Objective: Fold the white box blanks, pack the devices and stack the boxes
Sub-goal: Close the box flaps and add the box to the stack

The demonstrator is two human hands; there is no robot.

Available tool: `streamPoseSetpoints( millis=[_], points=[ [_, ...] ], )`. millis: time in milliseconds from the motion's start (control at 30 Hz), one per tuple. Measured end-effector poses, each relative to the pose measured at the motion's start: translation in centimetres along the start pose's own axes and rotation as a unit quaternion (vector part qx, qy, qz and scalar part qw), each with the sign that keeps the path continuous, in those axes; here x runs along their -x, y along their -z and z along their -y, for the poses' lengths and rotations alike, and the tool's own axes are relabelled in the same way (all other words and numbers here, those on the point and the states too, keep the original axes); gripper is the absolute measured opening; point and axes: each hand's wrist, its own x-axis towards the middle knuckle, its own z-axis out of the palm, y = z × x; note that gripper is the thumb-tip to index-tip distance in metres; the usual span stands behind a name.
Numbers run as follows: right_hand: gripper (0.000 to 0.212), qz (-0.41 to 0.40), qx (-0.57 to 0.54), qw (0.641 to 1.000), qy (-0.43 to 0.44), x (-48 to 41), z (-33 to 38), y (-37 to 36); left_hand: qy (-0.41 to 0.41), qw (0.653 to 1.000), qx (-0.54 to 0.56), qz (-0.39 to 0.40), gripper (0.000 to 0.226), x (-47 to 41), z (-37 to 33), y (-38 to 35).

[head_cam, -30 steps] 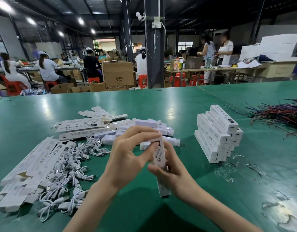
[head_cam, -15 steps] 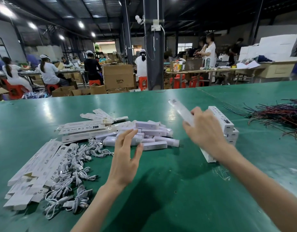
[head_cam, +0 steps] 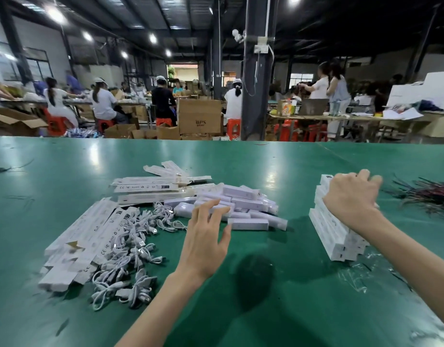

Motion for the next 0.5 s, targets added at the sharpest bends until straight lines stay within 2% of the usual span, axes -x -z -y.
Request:
streamPoseSetpoints(
  millis=[67, 167, 233, 267, 333, 400, 500],
  points=[
    [0.008, 0.011, 0.016, 1.000, -0.006, -0.2, 0.1, 0.0, 0.002, 1.000, -0.010, 0.002, 0.032, -0.1, 0.3, 0.0],
    [0.013, 0.025, 0.028, 0.999, -0.016, -0.4, 0.0, 0.1, 0.013, 1.000, -0.027, 0.007, 0.030, -0.2, 0.6, -0.1],
    [0.018, -0.005, 0.036, 0.999, -0.015, -0.1, 0.0, 0.0, 0.031, 0.998, -0.051, 0.008, 0.027, -0.6, 1.3, -0.2],
    [0.019, -0.047, 0.028, 0.999, -0.004, 0.2, 0.2, -0.1, 0.046, 0.997, -0.066, 0.006, 0.025, -1.1, 1.9, -0.2],
    [0.018, -0.156, -0.053, 0.985, 0.047, 1.7, 1.5, -0.4, 0.100, 0.991, -0.093, 0.008, 0.026, -3.0, 3.7, 0.1],
    [0.015, -0.226, -0.169, 0.952, 0.114, 4.5, 3.8, -0.9, 0.163, 0.975, -0.148, 0.035, 0.031, -5.8, 6.3, 0.7],
    [0.015, -0.198, -0.244, 0.926, 0.210, 9.0, 7.8, -2.5, 0.181, 0.936, -0.287, 0.098, 0.040, -9.6, 10.9, 1.9]
  ],
)
